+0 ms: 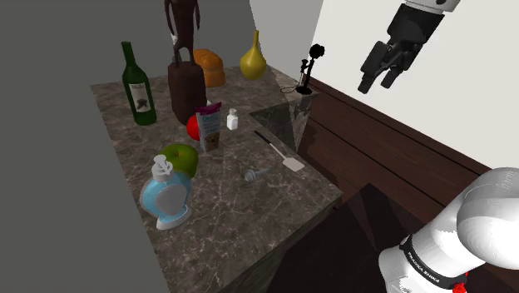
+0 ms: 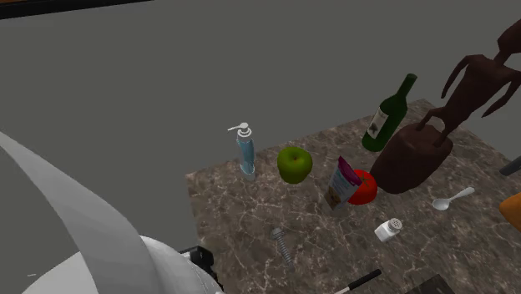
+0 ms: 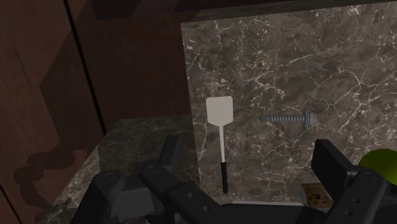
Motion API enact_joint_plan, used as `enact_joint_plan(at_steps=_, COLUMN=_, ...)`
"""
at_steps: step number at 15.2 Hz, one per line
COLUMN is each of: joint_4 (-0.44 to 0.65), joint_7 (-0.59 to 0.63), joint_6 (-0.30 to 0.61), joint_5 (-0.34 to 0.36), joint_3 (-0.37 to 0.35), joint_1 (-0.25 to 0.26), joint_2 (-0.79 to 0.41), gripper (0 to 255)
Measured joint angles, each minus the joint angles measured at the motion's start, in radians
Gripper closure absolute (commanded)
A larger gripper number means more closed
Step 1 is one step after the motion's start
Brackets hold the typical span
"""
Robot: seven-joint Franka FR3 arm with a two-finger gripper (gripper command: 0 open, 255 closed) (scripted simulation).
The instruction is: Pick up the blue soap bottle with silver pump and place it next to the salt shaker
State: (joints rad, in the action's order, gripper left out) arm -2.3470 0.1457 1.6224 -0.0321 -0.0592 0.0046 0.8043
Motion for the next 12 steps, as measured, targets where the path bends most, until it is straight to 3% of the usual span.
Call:
enact_joint_plan(at_steps=5, joint_4=0.011, joint_7=0.060, joint_6=0.037, joint_5=-0.033, joint_3=-0.057, joint_1=0.015, joint_2=-0.062, gripper=0)
enact_joint_plan(at_steps=12, joint_4=0.096, joint_7=0.217, joint_6=0.104, joint_5=-0.095, joint_3=-0.201, joint_1=0.046, joint_2=-0.242, gripper=0)
